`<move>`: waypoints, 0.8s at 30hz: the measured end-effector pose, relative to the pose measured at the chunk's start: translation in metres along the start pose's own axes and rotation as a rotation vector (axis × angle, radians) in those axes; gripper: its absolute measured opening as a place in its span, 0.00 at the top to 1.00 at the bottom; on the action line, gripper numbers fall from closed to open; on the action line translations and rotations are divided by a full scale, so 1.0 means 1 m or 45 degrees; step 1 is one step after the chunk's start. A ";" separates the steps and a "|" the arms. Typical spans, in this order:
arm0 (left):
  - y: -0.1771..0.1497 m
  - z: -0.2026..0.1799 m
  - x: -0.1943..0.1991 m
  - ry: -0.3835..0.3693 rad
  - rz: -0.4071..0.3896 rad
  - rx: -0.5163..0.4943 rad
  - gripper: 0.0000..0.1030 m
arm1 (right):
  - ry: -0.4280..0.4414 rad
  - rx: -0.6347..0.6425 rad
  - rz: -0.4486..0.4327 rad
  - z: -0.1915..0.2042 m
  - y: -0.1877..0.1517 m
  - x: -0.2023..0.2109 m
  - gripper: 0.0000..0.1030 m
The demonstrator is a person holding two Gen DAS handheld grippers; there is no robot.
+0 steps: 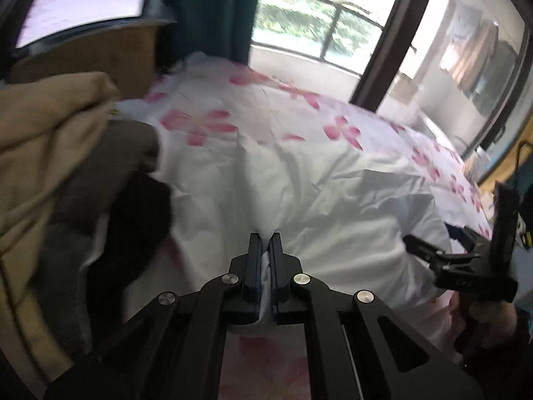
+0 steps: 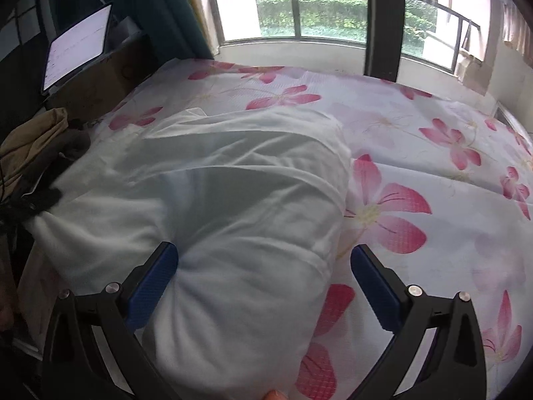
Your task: Fold large clothes
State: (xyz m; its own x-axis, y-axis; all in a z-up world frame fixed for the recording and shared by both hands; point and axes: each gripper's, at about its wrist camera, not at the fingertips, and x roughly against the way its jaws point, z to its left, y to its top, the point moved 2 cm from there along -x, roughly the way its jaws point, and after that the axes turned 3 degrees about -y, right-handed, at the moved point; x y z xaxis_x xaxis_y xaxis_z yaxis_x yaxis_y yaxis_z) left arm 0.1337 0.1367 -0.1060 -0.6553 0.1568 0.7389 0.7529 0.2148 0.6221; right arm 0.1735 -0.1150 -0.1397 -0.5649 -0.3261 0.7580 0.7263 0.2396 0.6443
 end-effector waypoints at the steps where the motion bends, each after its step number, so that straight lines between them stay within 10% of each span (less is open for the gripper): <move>1: -0.003 0.003 0.002 0.015 0.008 0.007 0.96 | 0.009 0.009 0.002 0.003 0.000 0.000 0.01; 9: -0.018 0.008 -0.015 0.072 0.136 0.028 0.93 | 0.035 0.037 0.030 0.013 -0.001 -0.009 0.01; 14: 0.004 0.009 -0.003 0.042 0.055 0.081 0.68 | 0.035 0.023 0.036 0.011 0.000 -0.008 0.01; 24: 0.013 0.016 -0.032 0.068 0.101 0.106 0.54 | 0.026 0.007 0.018 0.010 0.005 0.004 0.01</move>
State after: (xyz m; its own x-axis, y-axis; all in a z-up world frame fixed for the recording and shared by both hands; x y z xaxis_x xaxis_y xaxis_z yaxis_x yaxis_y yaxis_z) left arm 0.1632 0.1494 -0.1258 -0.5879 0.1257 0.7991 0.7932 0.2836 0.5389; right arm 0.1709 -0.1063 -0.1320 -0.5464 -0.3413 0.7648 0.7320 0.2491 0.6342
